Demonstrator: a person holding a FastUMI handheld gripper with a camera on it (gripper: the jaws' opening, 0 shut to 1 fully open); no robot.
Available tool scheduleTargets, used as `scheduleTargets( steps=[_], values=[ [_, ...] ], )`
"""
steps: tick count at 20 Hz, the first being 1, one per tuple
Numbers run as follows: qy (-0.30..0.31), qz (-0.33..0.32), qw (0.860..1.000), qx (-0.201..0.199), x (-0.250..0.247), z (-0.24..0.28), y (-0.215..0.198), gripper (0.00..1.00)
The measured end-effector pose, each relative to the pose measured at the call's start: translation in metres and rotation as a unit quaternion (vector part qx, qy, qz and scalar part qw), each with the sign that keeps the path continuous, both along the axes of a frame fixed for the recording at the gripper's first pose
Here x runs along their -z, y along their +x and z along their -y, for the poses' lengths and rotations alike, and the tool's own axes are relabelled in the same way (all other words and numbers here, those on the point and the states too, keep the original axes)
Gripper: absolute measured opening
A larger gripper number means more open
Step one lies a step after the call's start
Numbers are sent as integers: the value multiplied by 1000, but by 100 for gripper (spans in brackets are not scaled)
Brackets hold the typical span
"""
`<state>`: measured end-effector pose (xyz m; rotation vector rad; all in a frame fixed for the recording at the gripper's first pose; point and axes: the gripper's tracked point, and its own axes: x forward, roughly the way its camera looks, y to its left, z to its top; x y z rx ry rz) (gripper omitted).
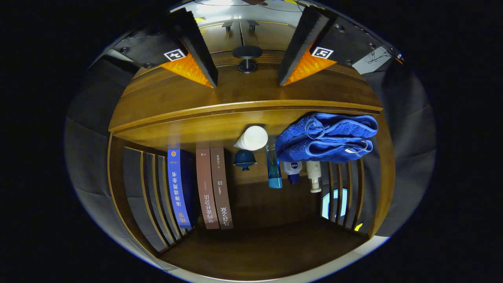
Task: Pull open the drawer, take out the items inside it, and place them on the countertop above the cabinet.
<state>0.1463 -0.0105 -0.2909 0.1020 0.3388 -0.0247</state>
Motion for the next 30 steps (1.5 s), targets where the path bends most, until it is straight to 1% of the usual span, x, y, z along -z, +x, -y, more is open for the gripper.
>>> scheduleTargets(
  steps=[3,8,17,22,25,30],
  values=[
    [0,7,1000,-3,-12,-2,-11,100],
    [0,30,1000,-5,-46,1,-32,100],
    [-8,108,994,-13,-149,4,-89,99],
    [-22,137,990,-15,-192,2,-123,99],
    [-22,148,989,-19,-207,-2,-140,99],
    [-33,155,987,-26,-213,-3,-154,99]
  ],
)
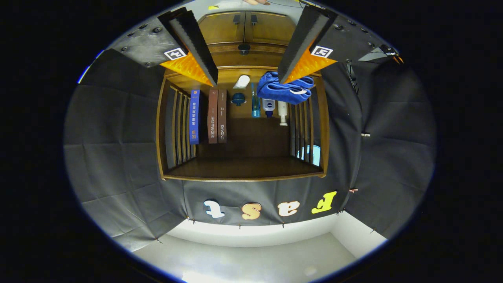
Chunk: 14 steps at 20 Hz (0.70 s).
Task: Pull open the drawer, take out the items inside it, and place them on the countertop above the cabinet.
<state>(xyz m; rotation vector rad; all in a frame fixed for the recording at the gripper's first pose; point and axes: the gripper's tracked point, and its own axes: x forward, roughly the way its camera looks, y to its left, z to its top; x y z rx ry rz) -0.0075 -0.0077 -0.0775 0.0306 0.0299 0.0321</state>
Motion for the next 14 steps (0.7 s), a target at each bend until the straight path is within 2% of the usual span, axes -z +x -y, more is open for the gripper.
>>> scheduleTargets(
  steps=[14],
  values=[
    [2,-1,1000,-4,-3,-2,0,99]
  ],
)
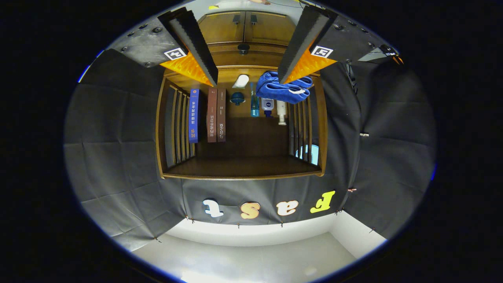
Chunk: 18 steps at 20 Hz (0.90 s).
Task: Pull open the drawer, take out the items inside it, and place them on the countertop above the cabinet.
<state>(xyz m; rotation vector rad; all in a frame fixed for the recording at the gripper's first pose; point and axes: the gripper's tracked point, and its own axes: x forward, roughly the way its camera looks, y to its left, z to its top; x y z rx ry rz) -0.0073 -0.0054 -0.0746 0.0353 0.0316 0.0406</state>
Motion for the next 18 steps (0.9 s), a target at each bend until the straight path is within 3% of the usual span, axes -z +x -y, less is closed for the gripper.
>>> scheduleTargets(
  steps=[18],
  values=[
    [1,1,1000,2,-3,4,1,99]
  ],
)
